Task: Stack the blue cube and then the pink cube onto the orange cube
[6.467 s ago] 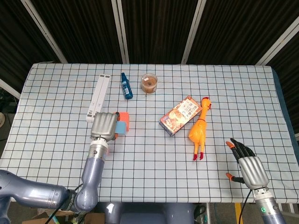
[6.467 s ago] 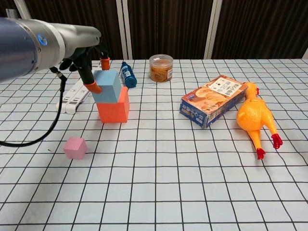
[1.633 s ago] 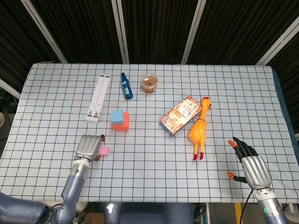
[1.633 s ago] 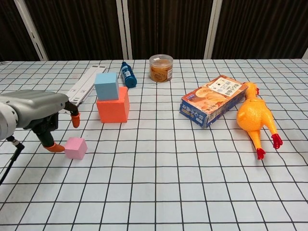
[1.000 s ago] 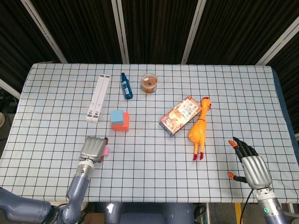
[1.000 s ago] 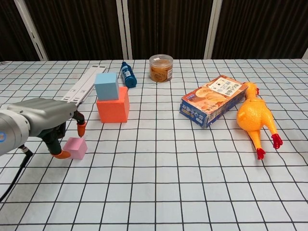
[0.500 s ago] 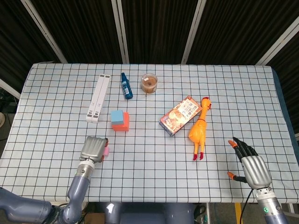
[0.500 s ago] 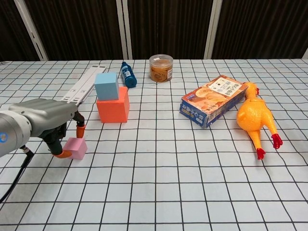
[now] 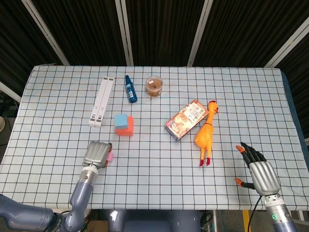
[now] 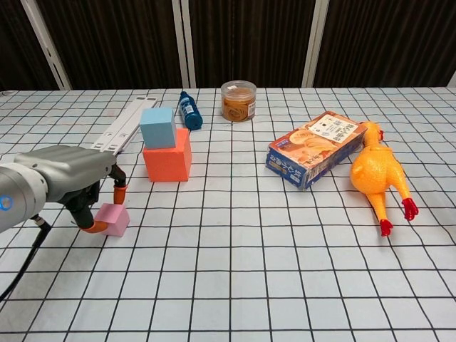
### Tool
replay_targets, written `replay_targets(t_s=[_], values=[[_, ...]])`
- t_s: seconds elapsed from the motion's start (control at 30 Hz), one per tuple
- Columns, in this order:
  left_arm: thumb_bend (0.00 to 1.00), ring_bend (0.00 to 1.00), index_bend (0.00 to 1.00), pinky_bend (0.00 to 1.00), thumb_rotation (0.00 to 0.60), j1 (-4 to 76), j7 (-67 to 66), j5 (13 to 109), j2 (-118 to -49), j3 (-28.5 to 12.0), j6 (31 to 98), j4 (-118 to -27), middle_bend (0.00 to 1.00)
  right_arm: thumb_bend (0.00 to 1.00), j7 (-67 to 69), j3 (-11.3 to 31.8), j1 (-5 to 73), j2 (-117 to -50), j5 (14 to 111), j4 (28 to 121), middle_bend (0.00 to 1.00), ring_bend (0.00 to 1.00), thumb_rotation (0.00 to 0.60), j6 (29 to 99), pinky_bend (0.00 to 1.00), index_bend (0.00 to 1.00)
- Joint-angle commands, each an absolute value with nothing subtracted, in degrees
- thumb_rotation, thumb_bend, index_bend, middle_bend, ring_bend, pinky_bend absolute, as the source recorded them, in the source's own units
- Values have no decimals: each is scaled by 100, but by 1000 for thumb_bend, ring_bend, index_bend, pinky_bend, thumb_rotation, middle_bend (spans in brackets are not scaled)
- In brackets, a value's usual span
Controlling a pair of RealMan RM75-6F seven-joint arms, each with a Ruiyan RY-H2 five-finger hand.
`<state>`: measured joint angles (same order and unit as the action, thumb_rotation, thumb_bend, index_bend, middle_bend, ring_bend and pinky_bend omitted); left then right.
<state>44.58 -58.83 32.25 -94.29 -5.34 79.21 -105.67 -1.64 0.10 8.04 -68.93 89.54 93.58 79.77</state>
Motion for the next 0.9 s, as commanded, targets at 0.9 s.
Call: replay_targets(t_s=[0.9], values=[[352, 787, 453, 777, 600, 6514, -6947, -790, -8431, -4261, 9526, -11572, 1000, 160, -170, 5, 800, -6903, 8975, 9352, 74, 128, 600, 7995, 200, 119]])
